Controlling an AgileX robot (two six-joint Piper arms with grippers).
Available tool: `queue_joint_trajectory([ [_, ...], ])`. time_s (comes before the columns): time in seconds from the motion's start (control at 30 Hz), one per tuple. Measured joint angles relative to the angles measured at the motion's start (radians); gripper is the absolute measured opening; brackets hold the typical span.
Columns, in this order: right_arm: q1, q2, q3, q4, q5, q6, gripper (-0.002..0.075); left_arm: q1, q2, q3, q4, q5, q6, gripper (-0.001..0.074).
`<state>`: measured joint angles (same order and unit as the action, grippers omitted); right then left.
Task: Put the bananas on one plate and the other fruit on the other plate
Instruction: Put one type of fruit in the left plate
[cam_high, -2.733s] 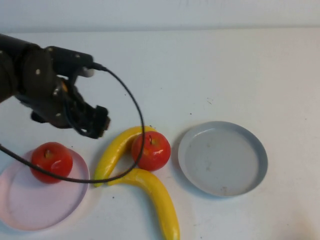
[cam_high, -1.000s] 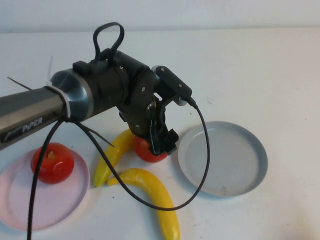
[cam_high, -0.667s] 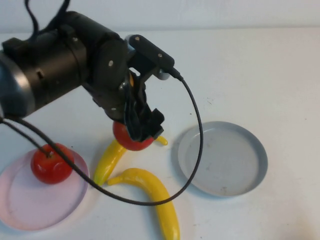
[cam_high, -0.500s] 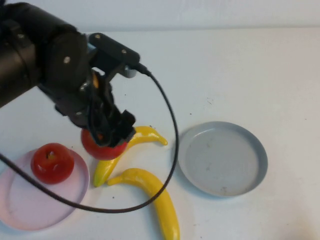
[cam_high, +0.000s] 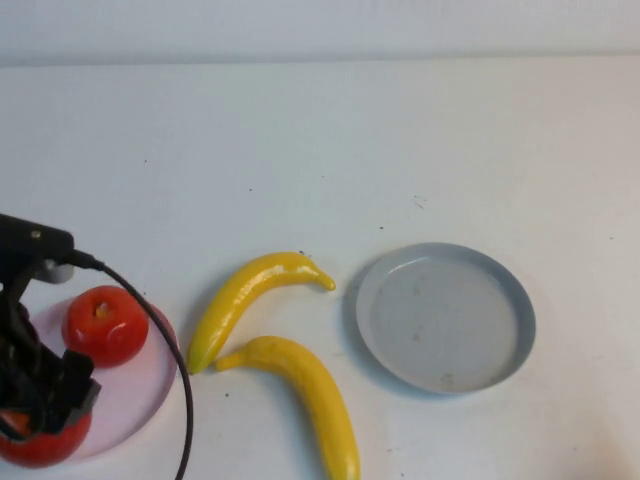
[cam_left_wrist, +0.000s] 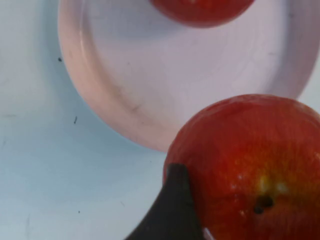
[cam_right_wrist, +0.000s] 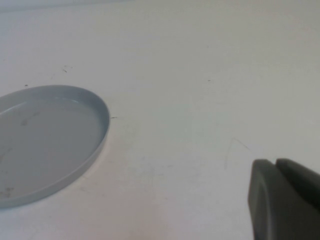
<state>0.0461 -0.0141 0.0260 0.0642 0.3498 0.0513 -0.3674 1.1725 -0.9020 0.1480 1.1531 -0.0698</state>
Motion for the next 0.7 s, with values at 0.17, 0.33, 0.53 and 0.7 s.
queue_joint_trajectory([
  [0.17,0.000,0.000,0.000,0.000,0.000,0.000,-0.0017,0.060,-0.005,0.122,0.000,-0.184,0.004,0.0573],
  [0.33,0.000,0.000,0.000,0.000,0.000,0.000,-0.0017,0.077,0.026,0.144,0.002,-0.295,0.027,0.0573],
  [0.53,0.000,0.000,0.000,0.000,0.000,0.000,-0.0017,0.081,0.084,0.146,0.002,-0.329,0.039,0.0572],
  [0.7,0.000,0.000,0.000,0.000,0.000,0.000,-0.0017,0.109,0.111,0.147,0.002,-0.346,0.046,0.0572],
])
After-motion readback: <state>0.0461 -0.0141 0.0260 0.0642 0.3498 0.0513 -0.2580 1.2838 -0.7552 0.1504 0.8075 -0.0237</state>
